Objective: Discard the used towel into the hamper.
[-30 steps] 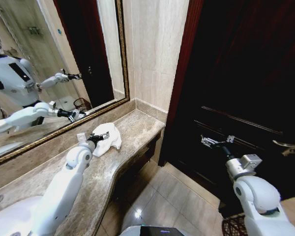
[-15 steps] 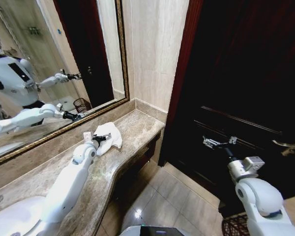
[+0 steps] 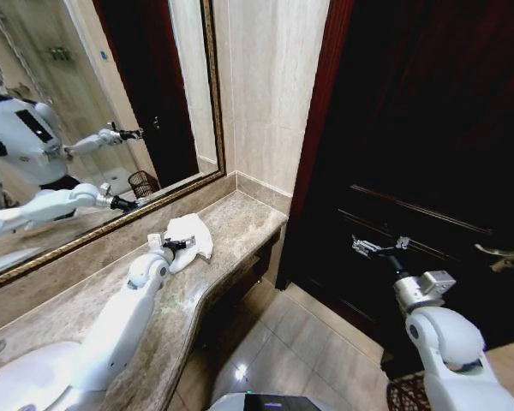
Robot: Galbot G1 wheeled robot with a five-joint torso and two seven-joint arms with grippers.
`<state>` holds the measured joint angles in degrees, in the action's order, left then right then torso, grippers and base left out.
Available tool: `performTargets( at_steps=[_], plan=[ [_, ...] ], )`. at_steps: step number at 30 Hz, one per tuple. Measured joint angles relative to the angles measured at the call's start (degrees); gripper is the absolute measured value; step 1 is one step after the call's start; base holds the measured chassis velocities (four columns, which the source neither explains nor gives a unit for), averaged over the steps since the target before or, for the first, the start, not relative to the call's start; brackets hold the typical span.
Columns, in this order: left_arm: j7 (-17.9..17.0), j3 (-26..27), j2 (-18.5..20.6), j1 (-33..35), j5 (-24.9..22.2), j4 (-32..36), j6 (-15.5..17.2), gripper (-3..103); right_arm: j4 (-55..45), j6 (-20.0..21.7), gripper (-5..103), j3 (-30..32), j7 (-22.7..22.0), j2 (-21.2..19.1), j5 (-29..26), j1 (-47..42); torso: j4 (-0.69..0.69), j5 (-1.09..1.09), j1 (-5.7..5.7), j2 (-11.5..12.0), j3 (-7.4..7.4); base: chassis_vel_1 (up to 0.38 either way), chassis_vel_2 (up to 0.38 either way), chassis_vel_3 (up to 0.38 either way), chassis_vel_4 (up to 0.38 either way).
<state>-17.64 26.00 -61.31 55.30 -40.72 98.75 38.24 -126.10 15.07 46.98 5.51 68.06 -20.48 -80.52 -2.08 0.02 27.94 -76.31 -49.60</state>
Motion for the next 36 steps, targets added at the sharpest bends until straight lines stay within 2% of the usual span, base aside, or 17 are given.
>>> performTargets(
  at_steps=[2,5,12,14,15,20,21,23,26,27,28,29,30,31,32,35,36],
  plan=[
    [0.02,-0.16,-0.09,-0.07,0.28,-0.33,-0.31,103,0.01,-0.05,100,-0.07,0.01,0.07,0.11,-0.01,0.0,0.0,0.0,0.0,0.0,0.0,0.0,0.0,0.0],
    [0.22,-0.41,-0.27,-0.25,0.77,-1.08,-0.98,100,0.01,-0.06,100,-0.14,0.01,0.1,0.18,0.01,0.01,0.0,0.0,0.0,0.0,0.0,0.0,0.0,0.0],
    [0.28,-0.94,-0.17,-0.73,0.84,-1.53,-1.6,74,-0.5,0.29,100,-0.18,-0.31,-0.3,0.12,0.44,0.01,-0.02,0.0,0.0,0.0,0.0,0.0,0.0,0.0],
    [0.17,-1.01,-0.15,-0.79,0.78,-1.54,-1.6,63,-0.54,0.31,100,-0.18,-0.38,-0.15,0.09,0.38,0.01,-0.02,0.0,0.0,0.0,0.0,0.0,0.0,0.0],
    [0.17,-1.01,-0.15,-0.79,0.78,-1.54,-1.6,63,-0.54,0.31,100,-0.18,-0.38,-0.15,0.09,0.38,0.01,-0.02,0.0,0.0,0.0,0.0,0.0,0.0,0.0],
    [-0.74,-0.93,-0.16,-0.62,0.73,-1.52,-1.6,42,-0.1,-0.16,100,0.16,-0.43,0.11,-0.06,-0.06,0.02,-0.02,0.0,0.01,-0.01,0.0,0.0,0.0,0.0],
    [-0.74,-0.93,-0.16,-0.62,0.73,-1.52,-1.6,42,-0.1,-0.16,100,0.16,-0.43,0.11,-0.06,-0.06,0.02,-0.02,0.0,0.01,-0.01,0.0,0.0,0.0,0.0],
    [-0.83,-0.86,-0.22,-0.41,0.69,-1.51,-2.18,30,0.18,-0.49,100,0.24,-0.42,0.24,-0.14,-0.16,0.02,-0.01,0.01,0.01,-0.01,0.0,0.0,0.0,0.0],
    [-1.04,-0.6,-0.64,-0.06,0.69,-1.51,-3.34,26,0.73,-0.8,100,0.23,-0.36,0.49,-0.19,-0.13,0.02,-0.02,0.01,0.01,-0.01,0.0,0.0,0.0,0.0],
    [-1.11,-0.18,-1.13,0.51,0.66,-1.55,-5.3,18,1.4,-1.16,100,0.11,-0.35,0.82,-0.19,0.2,0.03,-0.01,0.01,0.01,-0.01,0.0,0.0,0.0,0.0],
    [-1.11,-0.18,-1.13,0.51,0.66,-1.55,-5.3,18,1.4,-1.16,100,0.11,-0.35,0.82,-0.19,0.2,0.03,-0.01,0.01,0.01,-0.01,0.0,0.0,0.0,0.0],
    [-1.02,0.05,-1.38,1.01,0.68,-1.63,-7.19,18,1.66,-1.25,100,-0.03,-0.39,0.94,-0.2,0.43,0.03,-0.02,0.01,0.01,-0.01,0.0,0.0,0.0,0.0],
    [-0.55,0.34,-1.67,1.83,0.99,-1.72,-10.07,14,1.9,-1.29,100,-0.16,-0.47,1.03,-0.33,0.73,0.02,-0.04,0.01,0.02,-0.02,0.0,0.0,0.0,0.0],
    [0.99,1.19,-2.09,3.41,2.61,-1.7,-14.82,11,2.13,-1.29,100,-0.27,-0.55,1.04,-0.64,1.19,0.02,-0.08,0.02,0.02,-0.03,0.0,0.0,0.0,0.0],
    [0.99,1.19,-2.09,3.41,2.61,-1.7,-14.82,11,2.13,-1.29,100,-0.27,-0.55,1.04,-0.64,1.19,0.02,-0.08,0.02,0.02,-0.03,0.0,0.0,0.0,0.0],
    [4.25,3.45,-2.53,7.25,6.53,1.23,-21.87,7,2.29,-1.28,100,-0.3,-0.62,0.8,-1.32,2.0,-0.01,-0.05,0.03,0.03,-0.03,0.0,0.0,0.0,0.0],
    [4.25,3.45,-2.53,7.25,6.53,1.23,-21.87,7,2.29,-1.28,100,-0.3,-0.62,0.8,-1.32,2.0,-0.01,-0.05,0.03,0.03,-0.03,0.0,0.0,0.0,0.0]
  ],
)
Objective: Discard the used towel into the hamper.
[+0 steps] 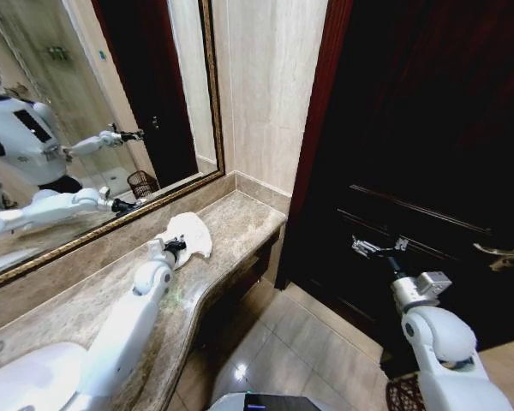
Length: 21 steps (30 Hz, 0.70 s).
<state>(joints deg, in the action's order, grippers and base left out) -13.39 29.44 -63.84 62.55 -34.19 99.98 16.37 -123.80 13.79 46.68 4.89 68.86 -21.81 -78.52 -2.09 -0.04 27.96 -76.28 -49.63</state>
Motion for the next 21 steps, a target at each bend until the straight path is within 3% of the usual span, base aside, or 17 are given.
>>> performTargets(
  at_steps=[4,7,11,14,19,21],
  plan=[
    [1.08,2.96,-1.07,6.81,3.21,9.86,-4.31,7,0.11,0.12,100,-0.04,-0.03,-0.19,-1.27,1.32,0.0,0.05,-0.01,-0.01,0.01,0.0,0.0,0.0,0.0],
    [1.13,3.97,-2.05,9.76,5.69,14.32,-5.27,7,0.06,0.23,100,-0.17,-0.08,-0.19,-2.09,1.96,0.01,0.04,-0.02,-0.01,0.02,0.0,0.0,0.0,0.0],
    [-0.2,4.88,-2.75,12.16,6.27,19.12,-4.59,7,-0.2,0.29,100,-0.19,-0.09,-0.35,-3.03,2.57,0.01,0.04,-0.02,-0.01,0.02,0.0,0.0,0.0,0.0],
    [-1.56,6.83,-4.05,15.08,6.38,27.21,-2.83,7,-0.77,0.3,100,0.15,-0.07,-0.86,-4.7,3.3,0.03,0.05,-0.02,-0.02,0.02,0.0,0.0,0.0,0.0],
    [-1.46,9.74,-5.53,19.01,6.7,33.87,-2.11,7,-1.5,0.27,100,0.88,-0.27,-1.14,-6.46,3.44,0.04,0.06,-0.02,-0.02,0.03,0.0,0.0,0.0,0.0],
    [-0.24,13.11,-7.92,23.67,8.01,37.6,-2.68,7,-2.2,0.5,100,1.16,-0.41,-1.6,-7.98,3.16,0.03,0.05,-0.02,-0.03,0.03,0.0,0.0,0.0,0.0]
  ],
)
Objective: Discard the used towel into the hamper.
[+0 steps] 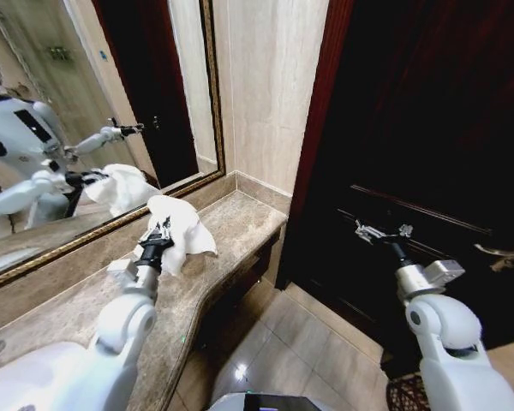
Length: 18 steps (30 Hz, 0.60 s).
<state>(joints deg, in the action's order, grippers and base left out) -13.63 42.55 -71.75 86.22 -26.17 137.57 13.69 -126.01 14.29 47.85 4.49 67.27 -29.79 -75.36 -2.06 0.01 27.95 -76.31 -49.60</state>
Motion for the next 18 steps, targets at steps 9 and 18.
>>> performTargets(
  at_steps=[9,18],
  plan=[
    [6.41,5.81,-8.33,9.29,3.75,6.39,0.64,7,-1.71,-0.08,100,0.98,-0.26,-2.67,-3.32,-1.8,0.02,0.0,-0.01,-0.01,0.01,0.0,0.0,0.0,0.0],
    [15.6,7.91,-20.23,13.92,6.83,6.06,-3.16,7,-0.56,-0.3,100,1.49,1.38,-4.81,-4.28,-4.84,-0.01,0.0,0.0,-0.01,0.0,0.0,0.0,0.0,0.0]
  ],
)
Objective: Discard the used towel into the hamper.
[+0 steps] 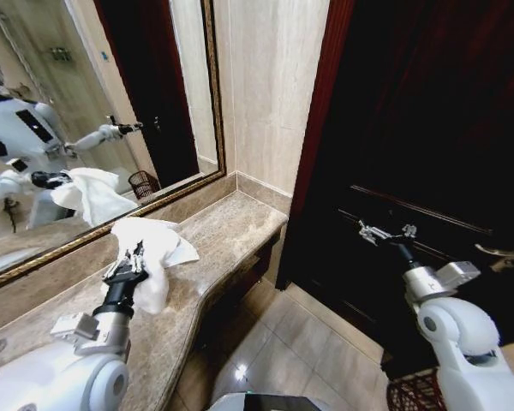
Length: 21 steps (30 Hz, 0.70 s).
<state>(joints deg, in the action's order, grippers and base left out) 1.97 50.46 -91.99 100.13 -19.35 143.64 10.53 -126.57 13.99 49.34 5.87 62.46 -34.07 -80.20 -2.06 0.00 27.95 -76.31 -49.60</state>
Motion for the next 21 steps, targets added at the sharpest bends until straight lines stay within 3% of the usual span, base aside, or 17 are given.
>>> performTargets(
  at_steps=[6,11,14,21],
  plan=[
    [1.47,-3.55,-0.15,4.11,6.51,-0.16,-5.49,7,-1.53,0.49,100,4.21,4.5,0.9,2.35,-1.1,0.0,0.0,0.0,0.0,0.0,0.0,0.0,0.0,0.0],
    [1.44,-5.91,-0.54,4.74,8.13,-0.23,-6.17,7,-3.25,2.26,100,6.12,5.37,2.11,2.9,-1.63,-0.01,-0.03,-0.01,0.0,0.0,0.0,0.0,0.0,0.0],
    [3.25,-7.28,-0.43,5.08,8.64,-0.27,-6.17,7,-3.57,3.03,100,6.39,5.34,3.26,2.92,-2.37,-0.01,0.0,0.0,0.01,0.0,0.0,0.0,0.0,0.0],
    [4.42,-6.93,5.05,4.21,6.39,-0.31,-6.23,7,-4.29,3.66,100,6.57,4.89,4.32,3.09,-3.07,0.01,-0.01,0.0,0.01,0.0,0.0,0.0,0.0,0.0]
  ],
)
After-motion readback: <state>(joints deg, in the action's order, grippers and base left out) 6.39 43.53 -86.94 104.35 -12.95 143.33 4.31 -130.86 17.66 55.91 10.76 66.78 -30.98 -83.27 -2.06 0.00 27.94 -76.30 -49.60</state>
